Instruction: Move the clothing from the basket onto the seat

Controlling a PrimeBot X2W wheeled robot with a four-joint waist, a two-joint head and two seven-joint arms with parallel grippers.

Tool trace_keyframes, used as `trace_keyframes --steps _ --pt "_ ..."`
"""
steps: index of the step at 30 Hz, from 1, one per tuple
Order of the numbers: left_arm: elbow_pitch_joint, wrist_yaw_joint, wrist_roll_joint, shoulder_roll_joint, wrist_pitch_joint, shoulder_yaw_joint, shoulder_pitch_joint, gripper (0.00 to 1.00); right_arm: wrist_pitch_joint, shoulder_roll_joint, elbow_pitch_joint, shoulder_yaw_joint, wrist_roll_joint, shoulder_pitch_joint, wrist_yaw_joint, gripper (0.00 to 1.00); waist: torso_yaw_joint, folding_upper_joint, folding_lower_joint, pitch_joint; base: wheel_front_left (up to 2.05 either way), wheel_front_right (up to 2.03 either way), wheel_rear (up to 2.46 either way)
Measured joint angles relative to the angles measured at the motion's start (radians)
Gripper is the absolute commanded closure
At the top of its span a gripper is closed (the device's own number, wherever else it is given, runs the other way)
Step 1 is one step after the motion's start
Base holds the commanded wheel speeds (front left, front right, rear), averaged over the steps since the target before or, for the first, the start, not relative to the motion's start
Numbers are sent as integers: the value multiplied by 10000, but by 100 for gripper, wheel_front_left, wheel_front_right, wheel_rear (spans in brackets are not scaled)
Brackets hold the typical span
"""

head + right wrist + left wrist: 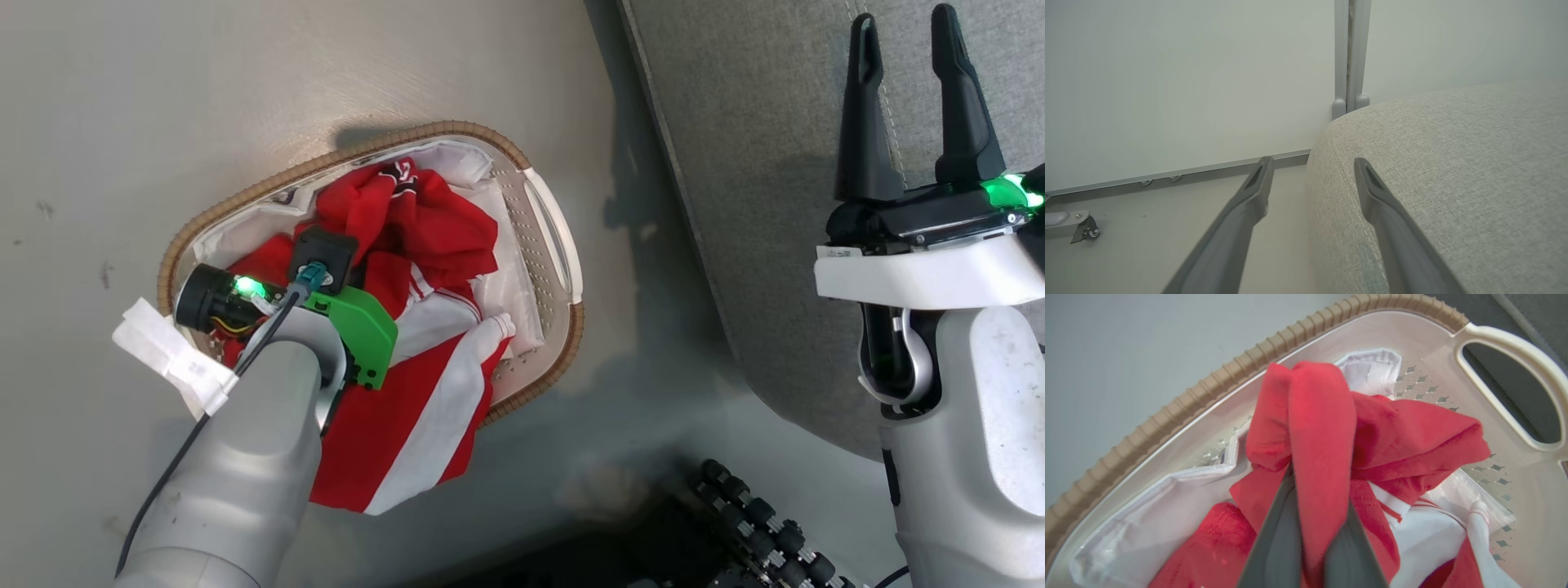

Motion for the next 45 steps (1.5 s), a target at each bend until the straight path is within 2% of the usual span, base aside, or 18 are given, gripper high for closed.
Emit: trace_keyframes --steps 8,15,22,30,33,38,45 --pt "-1335 -27 -163 0 2 17 1123 100 0 6 301 161 -370 369 2 0 327 0 0 -816 0 0 0" --pt "-2504 -113 -278 111 2 -151 2028 100 0 8 709 186 -736 1073 2 0 651 0 -1 -1975 0 0 0" --pt "-3450 -144 -293 640 2 -556 2238 100 0 10 1175 253 -1051 1958 2 0 990 0 -2 -3376 0 0 0" --pt "-4219 -148 -997 1392 259 -1425 1944 100 0 10 1521 445 -1183 2864 2 0 1292 0 -2 -5098 0 0 0" --pt "-4840 -153 -1620 1680 679 -1778 1501 100 0 6 1580 497 -1183 3110 2 0 1375 0 -2 -5716 0 0 0" --pt "-5877 -159 -2098 2644 1544 -1862 452 100 0 8 1634 679 -1175 3348 2 0 1480 0 -2 -6631 0 0 0" --pt "-6729 -130 -2301 3152 2566 -1515 -554 100 0 6 1674 1323 -1198 3357 2 0 1503 -1 -2 -7422 0 0 0"
